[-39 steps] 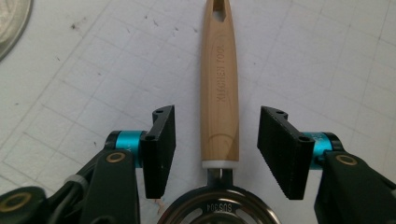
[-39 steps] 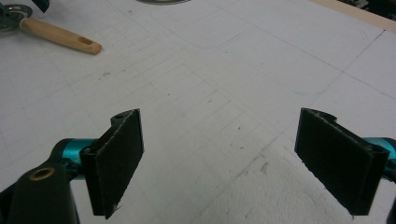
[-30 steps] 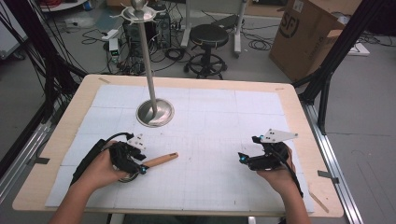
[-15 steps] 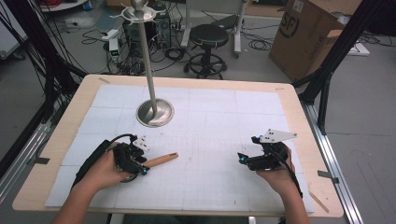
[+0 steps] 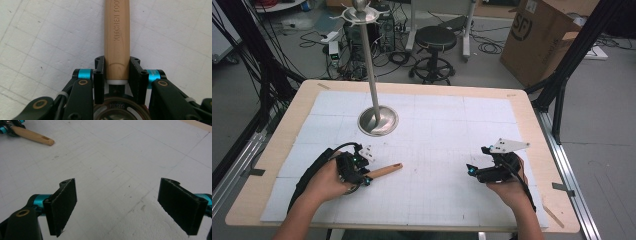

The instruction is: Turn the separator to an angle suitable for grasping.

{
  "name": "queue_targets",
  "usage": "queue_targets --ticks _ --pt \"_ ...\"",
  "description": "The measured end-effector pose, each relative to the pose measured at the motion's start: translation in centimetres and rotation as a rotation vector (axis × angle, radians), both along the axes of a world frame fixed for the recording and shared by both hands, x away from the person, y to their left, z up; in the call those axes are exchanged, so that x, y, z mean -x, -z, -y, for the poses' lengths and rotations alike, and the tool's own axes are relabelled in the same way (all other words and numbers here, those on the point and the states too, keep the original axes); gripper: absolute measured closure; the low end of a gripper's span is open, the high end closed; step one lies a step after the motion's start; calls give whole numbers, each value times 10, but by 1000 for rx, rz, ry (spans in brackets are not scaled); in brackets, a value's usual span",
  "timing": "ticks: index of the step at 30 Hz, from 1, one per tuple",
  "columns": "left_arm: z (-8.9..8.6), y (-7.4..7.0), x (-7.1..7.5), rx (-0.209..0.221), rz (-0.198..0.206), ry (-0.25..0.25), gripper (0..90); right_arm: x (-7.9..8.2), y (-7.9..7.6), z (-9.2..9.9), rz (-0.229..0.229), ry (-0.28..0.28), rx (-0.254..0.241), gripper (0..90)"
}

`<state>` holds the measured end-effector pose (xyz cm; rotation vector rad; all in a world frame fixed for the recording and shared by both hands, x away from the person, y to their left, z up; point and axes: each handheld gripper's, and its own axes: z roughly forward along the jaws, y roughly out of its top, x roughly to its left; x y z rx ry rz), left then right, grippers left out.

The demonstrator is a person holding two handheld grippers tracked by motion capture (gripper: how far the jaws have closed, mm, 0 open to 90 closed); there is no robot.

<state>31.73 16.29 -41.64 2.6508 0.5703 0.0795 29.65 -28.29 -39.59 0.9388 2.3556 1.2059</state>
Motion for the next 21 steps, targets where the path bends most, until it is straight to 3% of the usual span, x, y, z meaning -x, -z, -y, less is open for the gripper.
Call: queue_targets --ticks 5,11,13,14,15,16,17,20,21 --pt "-4 1 -1 33 -7 3 692 0 1 3 -4 6 -2 146" --pt "-8 -5 -1 85 18 5 691 -1 1 4 -2 9 -5 146" --pt "-13 -12 0 130 37 0 692 -1 1 4 -3 9 1 146" --pt "-13 -12 0 130 37 0 692 -1 1 4 -3 9 1 146" --pt "-15 -16 1 156 44 3 692 0 1 4 -3 11 0 146" --pt "-18 -19 2 210 56 -9 692 0 1 4 -2 7 1 146" --pt "-18 -19 2 210 56 -9 691 0 1 4 -1 5 3 146" --pt "-24 -28 3 284 93 -12 691 0 2 3 -6 9 8 146" --pt "-24 -28 3 284 93 -12 692 0 2 3 -6 9 8 146"
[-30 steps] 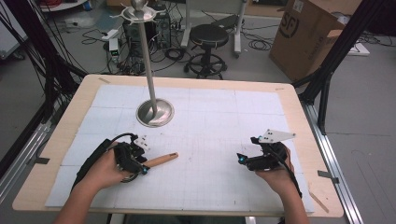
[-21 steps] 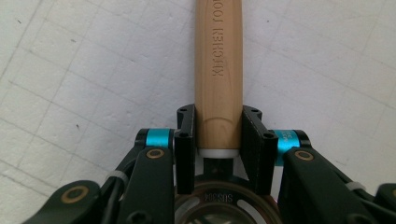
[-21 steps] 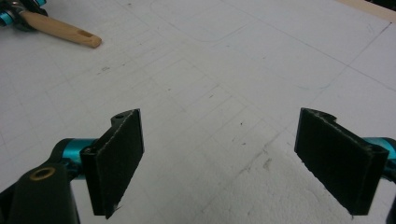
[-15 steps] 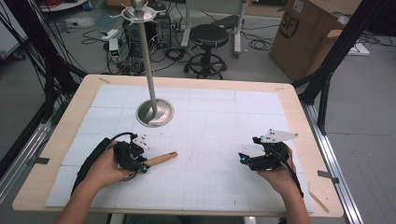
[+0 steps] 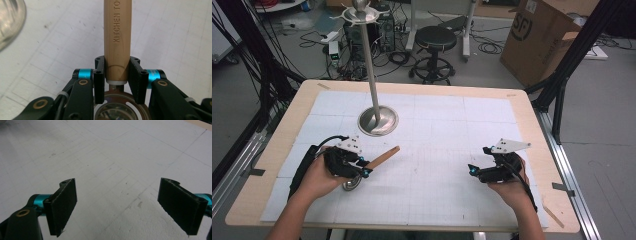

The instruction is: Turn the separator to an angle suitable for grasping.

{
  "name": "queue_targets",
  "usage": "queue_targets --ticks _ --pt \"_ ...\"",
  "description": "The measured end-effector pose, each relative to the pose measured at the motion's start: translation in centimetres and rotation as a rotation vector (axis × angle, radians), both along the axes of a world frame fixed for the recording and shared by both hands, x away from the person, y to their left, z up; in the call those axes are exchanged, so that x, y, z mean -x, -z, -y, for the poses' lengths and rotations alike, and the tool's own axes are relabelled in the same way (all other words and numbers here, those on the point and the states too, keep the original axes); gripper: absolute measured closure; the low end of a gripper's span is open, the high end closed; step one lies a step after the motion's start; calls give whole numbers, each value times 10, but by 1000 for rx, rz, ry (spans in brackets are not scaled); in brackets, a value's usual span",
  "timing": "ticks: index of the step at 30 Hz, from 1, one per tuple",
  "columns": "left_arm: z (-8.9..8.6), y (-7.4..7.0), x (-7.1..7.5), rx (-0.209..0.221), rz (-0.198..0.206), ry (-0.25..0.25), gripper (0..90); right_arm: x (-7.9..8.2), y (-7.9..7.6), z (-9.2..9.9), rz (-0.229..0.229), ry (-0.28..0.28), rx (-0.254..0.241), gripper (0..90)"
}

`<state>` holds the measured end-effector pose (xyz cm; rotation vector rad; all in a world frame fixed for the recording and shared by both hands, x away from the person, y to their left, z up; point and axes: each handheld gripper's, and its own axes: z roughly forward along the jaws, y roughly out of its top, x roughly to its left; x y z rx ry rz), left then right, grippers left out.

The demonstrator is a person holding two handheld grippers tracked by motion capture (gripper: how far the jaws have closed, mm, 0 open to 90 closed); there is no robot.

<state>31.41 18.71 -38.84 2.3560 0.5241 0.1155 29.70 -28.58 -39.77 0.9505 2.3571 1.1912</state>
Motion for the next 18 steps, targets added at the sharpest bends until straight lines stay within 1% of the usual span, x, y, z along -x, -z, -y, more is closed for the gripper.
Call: queue_targets --ticks 1,2,4,5,6,7,8,9,12,13,14,16,17,18 --pt "-2 -2 0 20 9 -3 692 0 0 0 2 0 2 147" --pt "-3 -3 1 40 6 -10 692 0 -1 0 9 -4 2 147" --pt "-7 -6 1 62 15 -5 692 0 0 0 11 -4 4 147" --pt "-8 -6 1 75 20 -10 692 0 0 0 5 0 4 146" --pt "-8 -6 1 75 20 -10 691 0 0 0 6 1 5 146" --pt "-10 -9 2 96 32 -12 692 0 0 0 11 -2 5 147" --pt "-12 -10 2 107 37 -10 692 0 0 0 10 -3 4 147" --pt "-13 -11 3 127 42 -12 691 0 0 0 7 -2 2 147" --pt "-15 -13 3 143 52 -3 691 -1 0 0 3 4 0 146" --pt "-18 -14 5 163 62 -4 692 -1 0 0 5 3 -2 147" --pt "-18 -14 5 163 62 -4 691 -1 0 0 5 7 -2 147" --pt "-20 -14 6 185 68 -1 692 -3 0 0 1 12 -10 146" --pt "-20 -14 6 185 68 -1 692 -3 0 0 1 12 -10 146" --pt "-22 -14 7 188 77 -2 691 -5 0 -2 3 10 -8 147"
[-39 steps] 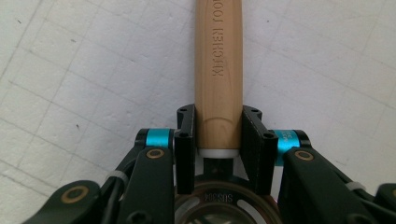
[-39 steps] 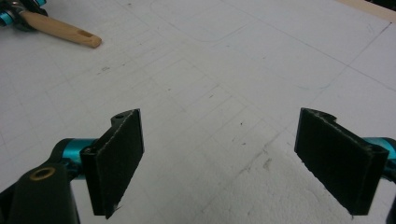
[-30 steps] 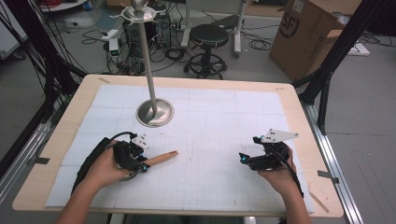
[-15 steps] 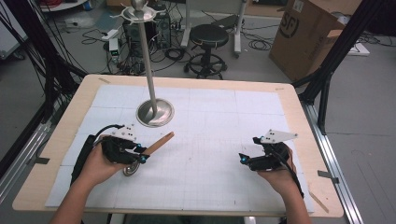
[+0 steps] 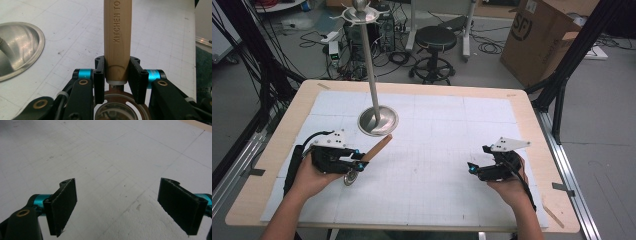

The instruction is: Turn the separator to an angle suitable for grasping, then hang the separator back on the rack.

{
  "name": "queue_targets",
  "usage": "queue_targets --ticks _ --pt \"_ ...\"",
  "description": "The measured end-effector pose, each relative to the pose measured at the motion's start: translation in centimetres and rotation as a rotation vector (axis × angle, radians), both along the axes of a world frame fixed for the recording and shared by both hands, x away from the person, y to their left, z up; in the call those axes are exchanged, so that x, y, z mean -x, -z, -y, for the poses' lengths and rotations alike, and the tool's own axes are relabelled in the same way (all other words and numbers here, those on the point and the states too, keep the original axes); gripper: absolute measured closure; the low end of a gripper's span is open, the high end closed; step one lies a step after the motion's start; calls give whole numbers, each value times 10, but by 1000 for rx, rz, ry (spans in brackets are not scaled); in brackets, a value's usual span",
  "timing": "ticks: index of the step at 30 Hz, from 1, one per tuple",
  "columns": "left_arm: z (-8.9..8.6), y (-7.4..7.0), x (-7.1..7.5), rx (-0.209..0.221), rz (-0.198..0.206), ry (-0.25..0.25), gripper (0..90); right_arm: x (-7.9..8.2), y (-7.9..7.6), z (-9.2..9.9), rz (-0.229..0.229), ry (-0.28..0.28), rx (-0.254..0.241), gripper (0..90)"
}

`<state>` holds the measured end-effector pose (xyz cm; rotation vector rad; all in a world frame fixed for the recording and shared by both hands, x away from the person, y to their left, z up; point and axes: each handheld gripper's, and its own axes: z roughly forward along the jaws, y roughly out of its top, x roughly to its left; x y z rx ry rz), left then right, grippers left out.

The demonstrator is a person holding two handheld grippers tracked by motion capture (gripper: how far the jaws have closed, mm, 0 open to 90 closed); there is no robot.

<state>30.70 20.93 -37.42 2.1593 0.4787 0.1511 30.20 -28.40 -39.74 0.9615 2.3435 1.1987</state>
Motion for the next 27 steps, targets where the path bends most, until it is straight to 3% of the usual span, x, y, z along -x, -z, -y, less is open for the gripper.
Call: queue_targets --ticks 10,13,21,23,27 --pt "-8 -2 1 48 21 -32 691 -2 1 -3 -5 -12 7 147" --pt "-9 -3 2 71 44 -48 691 -2 1 -2 -7 -6 6 146" --pt "-13 -7 6 163 76 -124 691 -1 1 -3 3 -18 16 147" --pt "-14 -10 9 205 112 -137 691 -1 0 -3 5 -22 9 147" --pt "-16 -13 10 237 138 -145 691 -1 1 -4 5 -22 12 147"
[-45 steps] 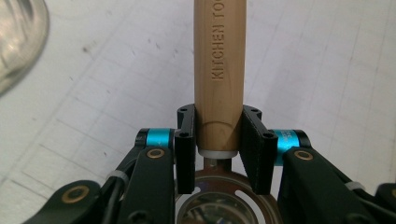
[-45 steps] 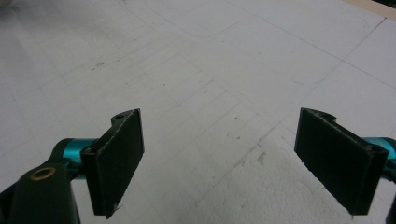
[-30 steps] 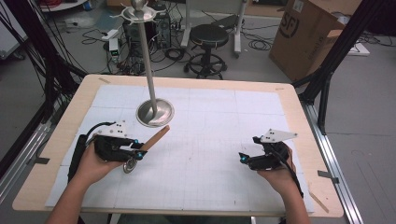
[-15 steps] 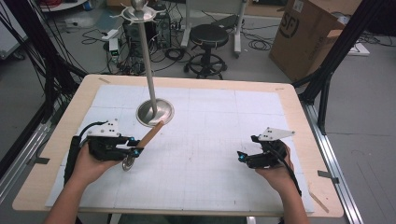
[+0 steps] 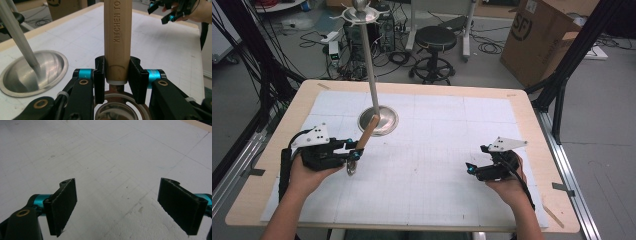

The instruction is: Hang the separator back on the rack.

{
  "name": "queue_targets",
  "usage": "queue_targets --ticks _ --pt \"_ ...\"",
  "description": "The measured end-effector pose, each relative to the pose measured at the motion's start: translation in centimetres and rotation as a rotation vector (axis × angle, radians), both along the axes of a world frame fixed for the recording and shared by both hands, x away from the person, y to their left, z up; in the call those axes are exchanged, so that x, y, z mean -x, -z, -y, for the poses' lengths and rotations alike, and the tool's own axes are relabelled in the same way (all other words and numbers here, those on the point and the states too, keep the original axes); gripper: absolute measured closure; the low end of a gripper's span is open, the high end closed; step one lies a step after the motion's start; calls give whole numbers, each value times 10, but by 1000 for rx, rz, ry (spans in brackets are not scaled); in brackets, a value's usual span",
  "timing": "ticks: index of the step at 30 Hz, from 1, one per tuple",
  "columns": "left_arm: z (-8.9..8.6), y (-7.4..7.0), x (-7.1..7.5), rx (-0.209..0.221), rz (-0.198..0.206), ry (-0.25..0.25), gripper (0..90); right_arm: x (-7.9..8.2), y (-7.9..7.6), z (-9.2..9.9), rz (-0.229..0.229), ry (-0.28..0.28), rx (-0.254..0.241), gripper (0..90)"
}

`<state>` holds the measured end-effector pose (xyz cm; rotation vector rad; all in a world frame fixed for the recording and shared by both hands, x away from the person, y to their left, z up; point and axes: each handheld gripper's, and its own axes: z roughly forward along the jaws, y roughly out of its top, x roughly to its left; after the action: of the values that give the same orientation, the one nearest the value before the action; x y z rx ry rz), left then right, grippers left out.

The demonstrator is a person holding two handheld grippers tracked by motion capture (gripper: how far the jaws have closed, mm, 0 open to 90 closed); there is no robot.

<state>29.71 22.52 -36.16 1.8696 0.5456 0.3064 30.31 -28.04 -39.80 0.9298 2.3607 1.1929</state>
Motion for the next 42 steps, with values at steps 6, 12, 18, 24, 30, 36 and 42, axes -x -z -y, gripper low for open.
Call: queue_targets --ticks 6,12,18,24,30,36,42 --pt "1 -2 0 30 12 -2 691 1 -2 0 1 -1 1 147" --pt "2 -4 -3 64 12 -22 691 2 -1 0 0 -4 10 147" --pt "4 -9 -7 64 27 -29 691 2 -1 -1 -1 -3 6 147" --pt "6 -19 -12 67 55 -25 691 3 -2 0 2 -1 0 147" --pt "4 -37 -22 79 60 -33 691 2 -2 -1 -2 -1 1 147" --pt "-1 -56 -33 86 63 -33 691 2 -2 0 -4 -1 2 147" --pt "-5 -71 -41 82 77 -44 691 1 1 -2 -7 -7 5 146"
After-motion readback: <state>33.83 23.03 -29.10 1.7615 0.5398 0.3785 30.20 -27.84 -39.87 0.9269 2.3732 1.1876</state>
